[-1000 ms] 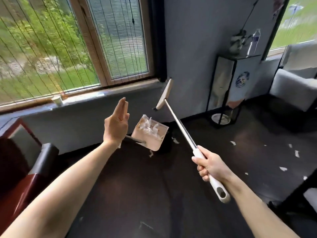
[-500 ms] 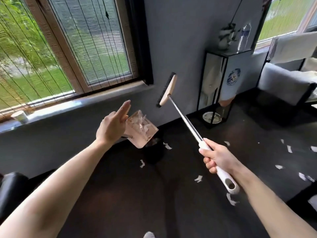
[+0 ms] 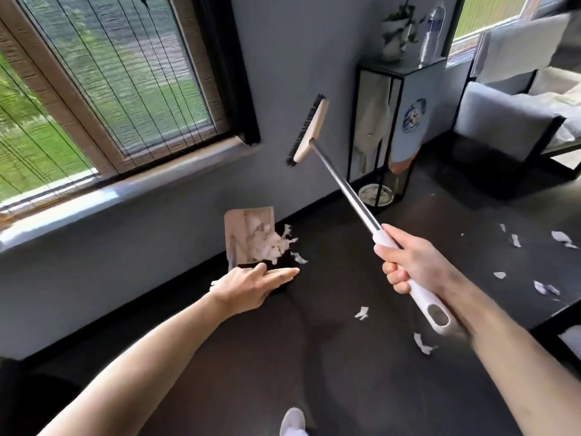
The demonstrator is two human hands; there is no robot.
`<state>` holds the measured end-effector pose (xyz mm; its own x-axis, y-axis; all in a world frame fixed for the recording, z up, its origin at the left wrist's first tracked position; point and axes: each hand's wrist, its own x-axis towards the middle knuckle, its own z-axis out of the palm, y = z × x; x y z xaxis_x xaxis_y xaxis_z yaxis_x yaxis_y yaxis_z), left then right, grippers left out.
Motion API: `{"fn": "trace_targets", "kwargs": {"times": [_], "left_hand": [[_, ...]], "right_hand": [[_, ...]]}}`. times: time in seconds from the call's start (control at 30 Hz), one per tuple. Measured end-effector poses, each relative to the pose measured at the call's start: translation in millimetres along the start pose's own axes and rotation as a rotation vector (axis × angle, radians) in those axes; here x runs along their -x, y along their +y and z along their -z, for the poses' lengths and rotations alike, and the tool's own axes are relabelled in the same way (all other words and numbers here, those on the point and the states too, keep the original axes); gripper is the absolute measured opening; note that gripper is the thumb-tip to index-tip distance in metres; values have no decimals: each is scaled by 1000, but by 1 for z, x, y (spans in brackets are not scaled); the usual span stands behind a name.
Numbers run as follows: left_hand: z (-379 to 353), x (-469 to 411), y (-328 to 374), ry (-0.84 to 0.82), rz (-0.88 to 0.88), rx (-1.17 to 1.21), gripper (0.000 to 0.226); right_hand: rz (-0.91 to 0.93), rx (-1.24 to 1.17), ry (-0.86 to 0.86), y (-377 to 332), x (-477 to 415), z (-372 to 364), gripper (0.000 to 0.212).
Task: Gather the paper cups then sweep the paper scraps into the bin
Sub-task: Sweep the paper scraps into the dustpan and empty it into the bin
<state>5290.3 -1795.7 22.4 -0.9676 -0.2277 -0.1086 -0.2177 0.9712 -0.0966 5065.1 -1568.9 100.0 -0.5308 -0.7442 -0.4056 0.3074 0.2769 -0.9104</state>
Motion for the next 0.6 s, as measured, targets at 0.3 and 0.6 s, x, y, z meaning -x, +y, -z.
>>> {"fn": "trace_targets", "kwargs": {"times": [0.3, 0.6], "left_hand": [[-1, -28, 6, -280, 323, 752, 103], [-17, -44, 6, -218, 199, 266, 84]], "right_hand": [[32, 6, 10, -10, 0, -6, 66], [-10, -24, 15, 7, -3, -24, 65]]}}
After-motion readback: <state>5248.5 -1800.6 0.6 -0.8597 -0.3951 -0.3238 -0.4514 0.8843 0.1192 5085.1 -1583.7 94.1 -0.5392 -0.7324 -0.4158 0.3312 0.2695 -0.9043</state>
